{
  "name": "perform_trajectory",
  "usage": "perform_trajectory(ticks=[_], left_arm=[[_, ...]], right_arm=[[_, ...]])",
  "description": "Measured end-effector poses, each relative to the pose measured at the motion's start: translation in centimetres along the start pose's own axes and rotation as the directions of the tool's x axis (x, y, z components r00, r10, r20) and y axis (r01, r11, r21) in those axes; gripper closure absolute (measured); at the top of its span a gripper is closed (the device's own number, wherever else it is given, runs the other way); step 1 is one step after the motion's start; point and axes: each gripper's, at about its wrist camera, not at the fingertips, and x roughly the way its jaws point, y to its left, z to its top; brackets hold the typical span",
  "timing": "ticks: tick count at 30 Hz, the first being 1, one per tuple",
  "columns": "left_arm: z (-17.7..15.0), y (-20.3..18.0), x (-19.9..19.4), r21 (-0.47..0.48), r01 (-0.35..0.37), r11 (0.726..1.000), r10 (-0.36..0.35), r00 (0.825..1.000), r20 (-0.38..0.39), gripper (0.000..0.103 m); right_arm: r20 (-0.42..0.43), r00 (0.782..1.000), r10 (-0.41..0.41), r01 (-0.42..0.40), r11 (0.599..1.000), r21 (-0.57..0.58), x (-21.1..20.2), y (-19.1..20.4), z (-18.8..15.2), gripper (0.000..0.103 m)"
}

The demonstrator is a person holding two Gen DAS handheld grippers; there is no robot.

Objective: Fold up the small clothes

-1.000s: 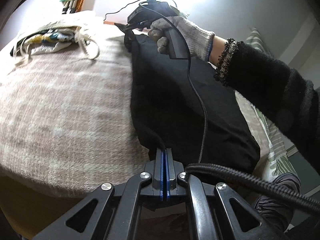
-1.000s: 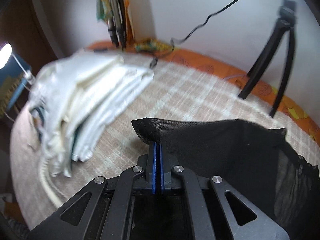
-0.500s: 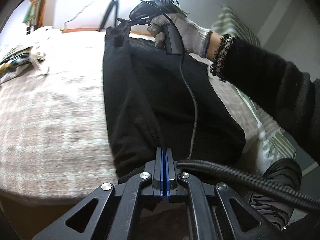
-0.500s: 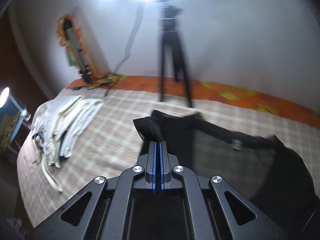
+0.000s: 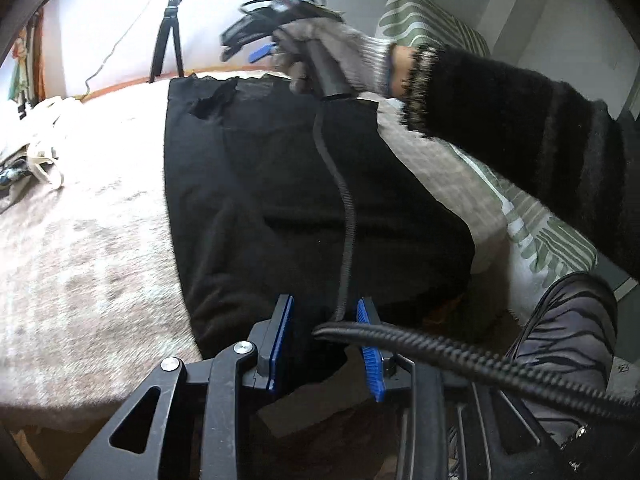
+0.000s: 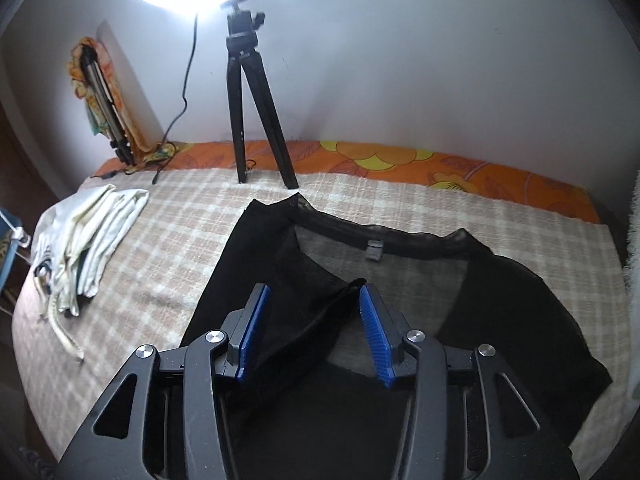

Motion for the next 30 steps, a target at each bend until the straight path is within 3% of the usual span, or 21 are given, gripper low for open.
perform_trajectory(ticks=[10,16,23,30], left_arm=[[-2.0,0.6,-3.1,0.020,-0.108,0.994,0.107,0.994,0.036,0.072],[-2.2,-1.6,-3.8,0.120,-0.150,0.982,0.141,0.987,0.076,0.071],[-0.9,-6.5,-1.8,0.217,-0.098,0.971,0.076,0.991,0.109,0.069],[0.0,-10.8,0.6,0.273,0.016,0.962,-0.043,0.995,0.094,0.069]], right_arm=[[0.071,0.997,0.030,-0.032,0.999,0.015,-8.9,-1.4,-2.0,0.058],[0.131,0.991,0.017,-0.023,0.999,0.045,-15.3,-3.9,-4.2,0.058],[0.182,0.983,-0.035,0.019,0.996,0.088,-22.1,-8.3,-7.7,0.056],[0.190,0.976,-0.106,0.079,0.986,0.145,-26.4,-12.9,-11.2,0.055]])
